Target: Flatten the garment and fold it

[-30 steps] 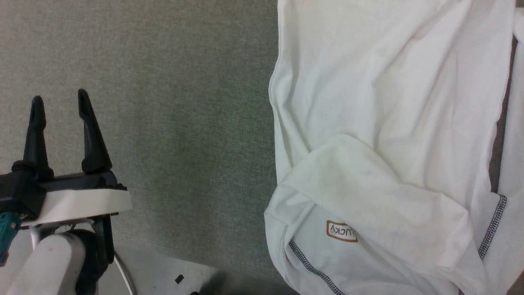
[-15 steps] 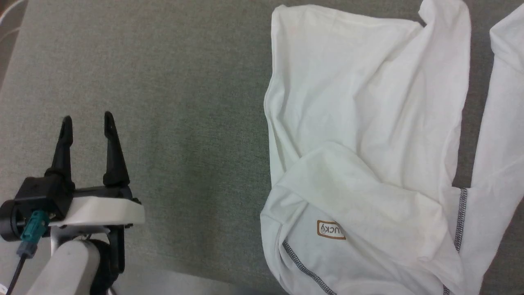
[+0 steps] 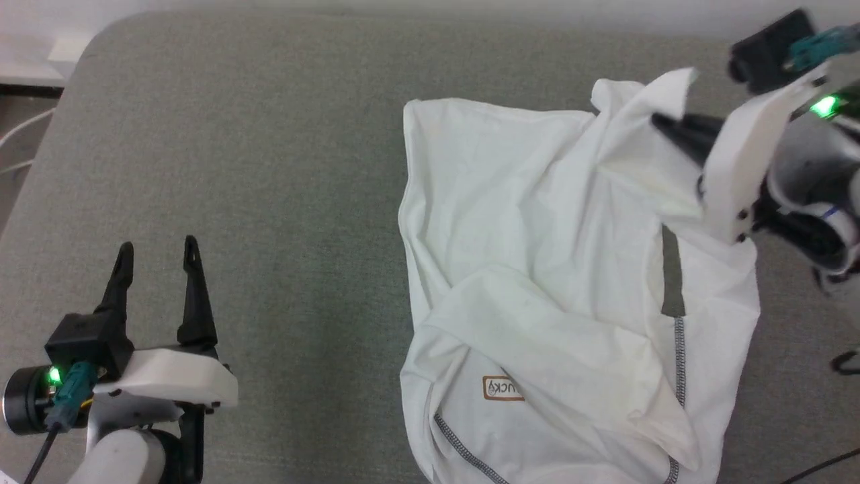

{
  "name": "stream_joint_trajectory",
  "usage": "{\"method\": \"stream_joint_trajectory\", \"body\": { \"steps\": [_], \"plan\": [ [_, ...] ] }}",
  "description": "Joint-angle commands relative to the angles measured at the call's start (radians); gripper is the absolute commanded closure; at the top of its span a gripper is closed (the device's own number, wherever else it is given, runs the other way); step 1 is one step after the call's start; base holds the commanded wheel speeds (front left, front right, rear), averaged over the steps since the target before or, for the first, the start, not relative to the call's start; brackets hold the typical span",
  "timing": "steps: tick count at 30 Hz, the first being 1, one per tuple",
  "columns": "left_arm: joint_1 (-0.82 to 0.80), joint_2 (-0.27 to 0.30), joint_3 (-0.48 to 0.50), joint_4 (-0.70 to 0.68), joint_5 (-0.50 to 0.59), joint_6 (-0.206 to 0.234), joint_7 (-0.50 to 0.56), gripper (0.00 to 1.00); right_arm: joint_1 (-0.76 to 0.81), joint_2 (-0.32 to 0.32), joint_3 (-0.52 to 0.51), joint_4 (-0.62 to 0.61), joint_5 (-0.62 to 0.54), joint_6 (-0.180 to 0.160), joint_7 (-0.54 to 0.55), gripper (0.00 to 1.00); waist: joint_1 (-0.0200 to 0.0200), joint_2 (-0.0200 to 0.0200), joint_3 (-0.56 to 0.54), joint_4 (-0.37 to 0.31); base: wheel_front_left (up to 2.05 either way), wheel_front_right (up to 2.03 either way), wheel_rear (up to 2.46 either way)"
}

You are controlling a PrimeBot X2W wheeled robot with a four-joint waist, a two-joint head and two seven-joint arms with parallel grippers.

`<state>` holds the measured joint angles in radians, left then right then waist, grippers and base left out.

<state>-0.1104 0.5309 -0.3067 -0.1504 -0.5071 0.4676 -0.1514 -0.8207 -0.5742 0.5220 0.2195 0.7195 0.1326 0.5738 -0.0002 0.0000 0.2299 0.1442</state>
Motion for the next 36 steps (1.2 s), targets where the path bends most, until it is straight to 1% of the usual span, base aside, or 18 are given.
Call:
{"method": "stream_joint_trajectory", "body": {
  "steps": [1, 4, 7, 12, 15, 18, 21, 26, 27, 28, 29, 30, 33, 36],
  "plan": [
    [0.017, 0.007, -0.005, -0.005, 0.005, 0.008, 0.008, 0.0, 0.034, 0.039, 0.022, -0.028, 0.018, -0.002, 0.012, 1.0, 0.0002, 0.0, -0.079, -0.046, 0.0, 0.0, 0.0],
    [0.028, 0.011, -0.013, -0.013, 0.005, 0.012, 0.023, 0.0, 0.074, 0.125, 0.05, -0.056, 0.043, -0.002, 0.034, 1.0, 0.0002, 0.0, -0.104, -0.047, 0.0, 0.0, 0.0],
    [0.035, 0.014, -0.021, -0.02, 0.006, 0.014, 0.035, 0.0, 0.114, 0.223, 0.062, -0.05, 0.053, -0.002, 0.055, 1.0, 0.0002, 0.0, -0.118, -0.043, 0.0, 0.0, 0.0],
    [0.032, 0.012, -0.039, -0.028, 0.009, 0.012, 0.048, 0.0, 0.178, 0.377, 0.069, 0.022, 0.012, -0.002, 0.075, 1.0, 0.0002, 0.0, -0.117, -0.02, 0.0, 0.0, 0.0],
    [0.026, 0.006, -0.047, -0.029, 0.01, 0.011, 0.049, 0.0, 0.217, 0.445, 0.078, 0.086, -0.034, -0.002, 0.088, 1.0, 0.0002, 0.0, -0.107, -0.005, 0.0, 0.0, 0.0],
    [0.023, -0.002, -0.054, -0.028, 0.009, 0.011, 0.047, 0.0, 0.258, 0.478, 0.111, 0.133, -0.07, -0.002, 0.097, 1.0, 0.0002, 0.0, -0.095, 0.006, 0.0, 0.0, 0.0],
    [0.022, -0.008, -0.058, -0.025, 0.009, 0.011, 0.043, 0.0, 0.284, 0.491, 0.131, 0.159, -0.083, -0.002, 0.1, 1.0, 0.0002, 0.0, -0.088, 0.009, 0.0, 0.0, 0.0],
    [0.019, -0.019, -0.062, -0.017, 0.007, 0.013, 0.036, 0.0, 0.311, 0.511, 0.161, 0.216, -0.117, -0.002, 0.065, 1.0, 0.0002, 0.0, -0.074, 0.008, 0.0, 0.0, 0.0],
    [0.017, -0.02, -0.063, -0.015, 0.007, 0.013, 0.035, 0.0, 0.313, 0.513, 0.166, 0.229, -0.12, -0.002, 0.058, 0.84, 0.0002, 0.0, -0.072, 0.008, 0.0, 0.0, 0.0],
    [0.015, -0.021, -0.064, -0.013, 0.007, 0.013, 0.035, 0.0, 0.312, 0.515, 0.173, 0.239, -0.121, -0.002, 0.05, 0.58, 0.0002, 0.0, -0.071, 0.007, 0.0, 0.0, 0.0],
    [0.012, -0.021, -0.065, -0.011, 0.007, 0.012, 0.035, 0.0, 0.31, 0.517, 0.182, 0.245, -0.122, -0.002, 0.04, 0.2, 0.0002, 0.0, -0.07, 0.007, 0.0, 0.0, 0.0],
    [0.009, -0.021, -0.066, -0.008, 0.007, 0.012, 0.035, 0.0, 0.307, 0.518, 0.19, 0.25, -0.12, -0.002, 0.029, 0.0, 0.0002, 0.0, -0.07, 0.007, 0.0, 0.0, 0.0],
    [0.009, -0.017, -0.064, 0.002, 0.006, 0.015, 0.038, 0.0, 0.299, 0.52, 0.213, 0.233, -0.107, -0.002, -0.027, 0.0, 0.0002, 0.0, -0.08, 0.0, 0.0, 0.0, 0.0],
    [0.019, -0.011, -0.061, 0.008, 0.005, 0.02, 0.043, 0.0, 0.296, 0.517, 0.225, 0.191, -0.096, -0.002, -0.098, 0.0, 0.0002, 0.0, -0.096, -0.01, 0.0, 0.0, 0.0]
  ]
}}
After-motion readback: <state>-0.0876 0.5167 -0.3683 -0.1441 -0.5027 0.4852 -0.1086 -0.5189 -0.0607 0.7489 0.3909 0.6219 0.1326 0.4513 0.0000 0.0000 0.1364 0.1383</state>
